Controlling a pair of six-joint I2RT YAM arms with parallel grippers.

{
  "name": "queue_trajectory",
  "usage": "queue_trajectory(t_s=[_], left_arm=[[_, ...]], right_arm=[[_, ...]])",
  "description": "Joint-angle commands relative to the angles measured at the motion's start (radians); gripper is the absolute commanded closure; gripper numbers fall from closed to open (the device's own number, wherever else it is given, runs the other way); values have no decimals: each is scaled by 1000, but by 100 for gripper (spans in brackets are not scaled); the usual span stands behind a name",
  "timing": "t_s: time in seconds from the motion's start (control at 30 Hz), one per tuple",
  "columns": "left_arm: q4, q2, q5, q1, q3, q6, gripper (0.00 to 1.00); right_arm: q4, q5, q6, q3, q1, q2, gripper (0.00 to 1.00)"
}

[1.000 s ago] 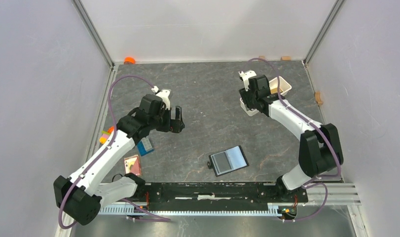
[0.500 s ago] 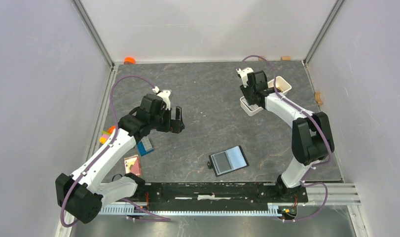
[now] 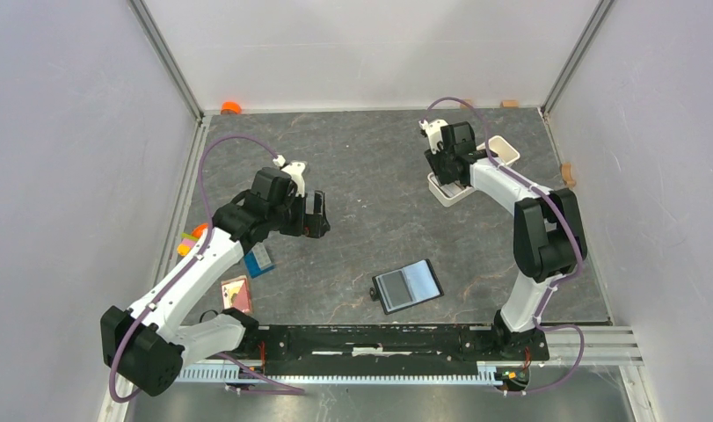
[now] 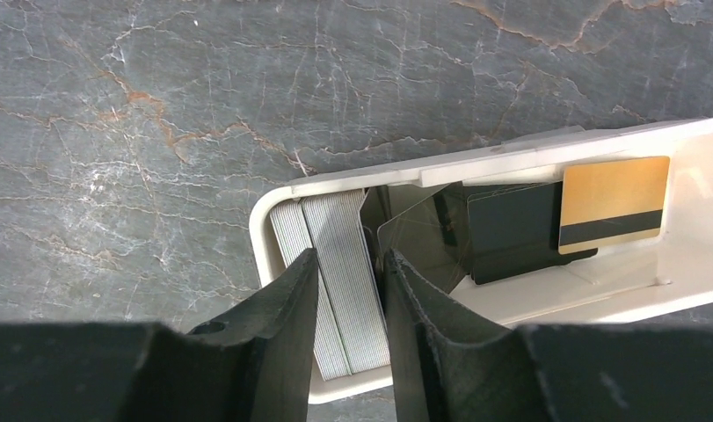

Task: Put the credit cards into the card holder
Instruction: Move the storage box to the center of the board.

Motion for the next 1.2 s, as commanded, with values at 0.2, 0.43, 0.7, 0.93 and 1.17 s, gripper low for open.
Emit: queue_trajectory(t_s=[0.2,0.43,0.7,0.93,1.17], left_arm=[[19,3,22,8,-3,43,0],[18,6,25,8,-5,44,0],[18,10,27,9,-5,45,0],[18,13,31,10,-5,44,0],[18,15,34,10,-5,43,0]], right_arm=[[-11,-70,9,54,-6,-26,74],[-14,-124,15,57,-13,-36,74],[7,-21,23,42,-18,-61,65],[-12,48,15,46,-24,-39,57],[-43,-149,49,76,-103,8,38]])
